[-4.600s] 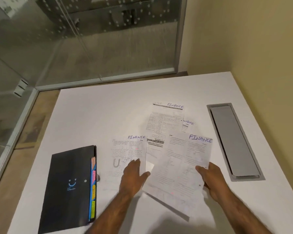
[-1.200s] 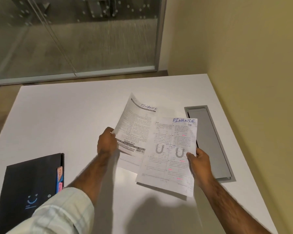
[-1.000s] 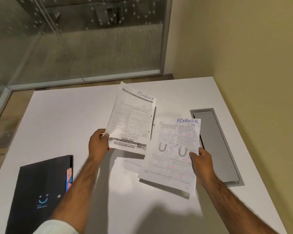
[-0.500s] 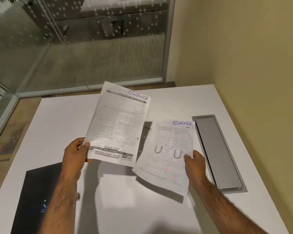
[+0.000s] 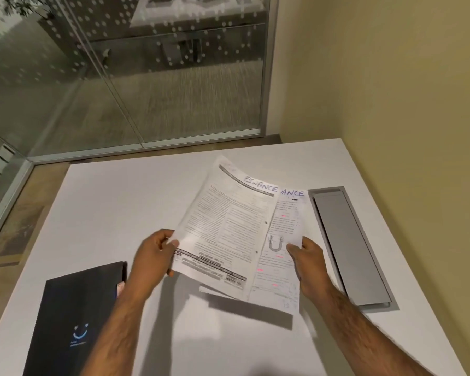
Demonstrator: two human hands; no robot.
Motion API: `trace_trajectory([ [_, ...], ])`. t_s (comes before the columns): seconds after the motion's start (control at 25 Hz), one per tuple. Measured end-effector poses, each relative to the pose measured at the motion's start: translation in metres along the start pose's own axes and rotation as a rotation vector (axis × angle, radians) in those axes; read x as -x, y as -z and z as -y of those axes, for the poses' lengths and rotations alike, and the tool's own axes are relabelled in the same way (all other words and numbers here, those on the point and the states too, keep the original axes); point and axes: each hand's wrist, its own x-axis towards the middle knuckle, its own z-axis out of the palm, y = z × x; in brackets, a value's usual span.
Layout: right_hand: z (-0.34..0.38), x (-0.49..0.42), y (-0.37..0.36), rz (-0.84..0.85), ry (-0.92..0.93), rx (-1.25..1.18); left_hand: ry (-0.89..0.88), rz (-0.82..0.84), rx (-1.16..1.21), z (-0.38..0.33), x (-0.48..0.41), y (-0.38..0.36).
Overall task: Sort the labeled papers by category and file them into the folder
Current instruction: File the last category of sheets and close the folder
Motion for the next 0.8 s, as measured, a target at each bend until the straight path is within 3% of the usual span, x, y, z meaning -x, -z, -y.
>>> trace_trajectory([
  [0.12, 0.007, 0.007, -0.009, 0.069, -0.021, -0.046, -0.015, 0.051, -0.121, 0.009, 0.014, -0.024],
  [0.24, 0.017, 0.012, -0.009, 0.102, -0.015, -0.025, -0.023, -0.001, -0.245, 0.008, 0.018, -0.03],
  [0.32, 0.021, 0.015, -0.011, 0.155, -0.011, -0.041, 0.069, 0.105, 0.065, -0.004, 0.014, -0.035],
  [0.4, 0.023, 0.015, -0.016, 0.196, -0.021, -0.061, 0.193, 0.355, 0.473, -0.014, 0.011, -0.043],
  [0.56, 0.021, 0.014, -0.031, 0.251, -0.075, -0.123, 0.262, 0.573, 0.508, 0.001, 0.008, -0.049],
  [0.68, 0.011, -0.001, -0.039, 0.208, -0.12, 0.009, 0.289, 0.473, 0.473, 0.02, 0.012, -0.039],
  [0.8, -0.021, -0.042, -0.035, -0.068, 0.004, 0.402, 0.321, 0.359, 0.454, 0.036, 0.02, -0.017],
])
